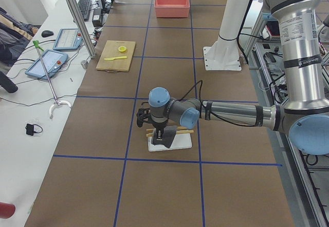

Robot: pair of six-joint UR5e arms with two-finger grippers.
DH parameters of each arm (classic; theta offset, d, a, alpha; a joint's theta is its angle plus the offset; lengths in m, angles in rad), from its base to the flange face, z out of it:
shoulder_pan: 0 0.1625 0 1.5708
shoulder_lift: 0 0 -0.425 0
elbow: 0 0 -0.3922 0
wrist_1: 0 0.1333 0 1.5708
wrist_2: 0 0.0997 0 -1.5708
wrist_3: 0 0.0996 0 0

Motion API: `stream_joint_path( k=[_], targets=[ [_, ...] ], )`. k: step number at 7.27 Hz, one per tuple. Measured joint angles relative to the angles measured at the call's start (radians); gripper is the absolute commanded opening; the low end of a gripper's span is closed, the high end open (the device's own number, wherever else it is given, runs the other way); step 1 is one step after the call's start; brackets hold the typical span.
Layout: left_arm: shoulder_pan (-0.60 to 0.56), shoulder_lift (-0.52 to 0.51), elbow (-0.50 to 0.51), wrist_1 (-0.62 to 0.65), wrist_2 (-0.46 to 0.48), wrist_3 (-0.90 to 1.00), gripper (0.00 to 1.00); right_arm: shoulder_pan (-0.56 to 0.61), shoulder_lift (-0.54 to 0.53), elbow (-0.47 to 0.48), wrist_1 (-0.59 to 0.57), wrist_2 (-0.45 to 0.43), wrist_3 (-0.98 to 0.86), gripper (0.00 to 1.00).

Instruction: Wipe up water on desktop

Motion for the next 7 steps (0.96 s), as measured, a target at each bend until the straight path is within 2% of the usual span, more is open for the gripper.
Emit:
stream_joint_path(
  k=[2, 7],
  targets=[
    [0.0, -0.003, -0.009, 0.002, -0.044, 0.0, 0.0, 0.0, 0.0, 0.0, 0.0, 0.001, -0.001, 1.0],
    [-0.005, -0.001, -0.064, 0.01, -0.104, -0.005, 0.0, 0.0, 0.0, 0.001, 0.0, 0.001, -0.001, 1.0]
  ],
)
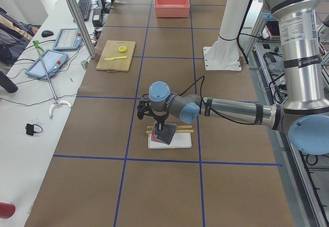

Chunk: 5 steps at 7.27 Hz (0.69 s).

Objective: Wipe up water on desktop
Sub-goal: 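Lift the grey cloth with the left gripper while the right gripper approaches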

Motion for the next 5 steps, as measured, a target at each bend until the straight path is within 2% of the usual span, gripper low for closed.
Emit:
stream_joint_path(
  k=[2, 5],
  targets=[
    [0.0, -0.029, -0.063, 0.003, -0.054, -0.135, 0.0, -0.004, 0.013, 0.003, 0.028, 0.002, 0.003, 1.0],
    [0.066, -0.225, -0.121, 0.004, -0.098, -0.537, 0.0, -0.044, 0.021, 0.003, 0.141, 0.018, 0.014, 1.0]
  ],
)
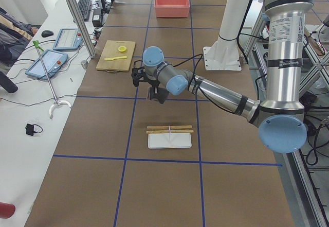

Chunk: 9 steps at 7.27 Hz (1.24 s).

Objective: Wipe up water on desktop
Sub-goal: 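Lift the grey cloth with the left gripper while the right gripper approaches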

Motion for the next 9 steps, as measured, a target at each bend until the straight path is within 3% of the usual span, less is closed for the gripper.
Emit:
stream_joint_path(
  k=[2, 4, 6, 9],
  targets=[
    [0.085, -0.159, 0.008, 0.004, 0.006, -0.217, 0.0, -0.054, 0.053, -0.003, 0.074, 0.005, 0.053, 1.0],
    [0.187, -0.332, 0.044, 0.03, 0.069, -0.394, 0.0, -0.149, 0.191, -0.004, 0.103, -0.004, 0.279, 1.0],
    [0.255, -0.474, 0.076, 0.119, 0.142, -0.465, 0.0, -0.241, 0.321, 0.001, 0.107, -0.03, 0.486, 1.0],
    [0.349, -0.606, 0.132, 0.16, 0.257, -0.524, 0.0, -0.376, 0.462, 0.003, 0.108, -0.111, 0.687, 1.0]
  ],
)
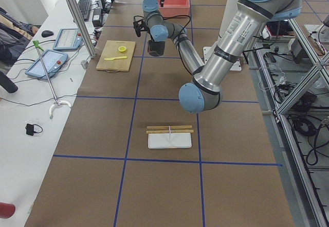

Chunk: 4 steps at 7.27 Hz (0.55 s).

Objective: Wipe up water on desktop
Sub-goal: 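Lift the grey cloth with the left gripper while the right gripper approaches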

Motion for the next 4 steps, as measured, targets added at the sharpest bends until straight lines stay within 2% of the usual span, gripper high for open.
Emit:
stream_joint_path(
  k=[4],
  targets=[
    [0.071, -0.147, 0.109, 0.002, 0.083, -0.096, 0.0, -0.216, 0.127, 0.002, 0.0, -0.247, 0.105, 1.0]
  ],
)
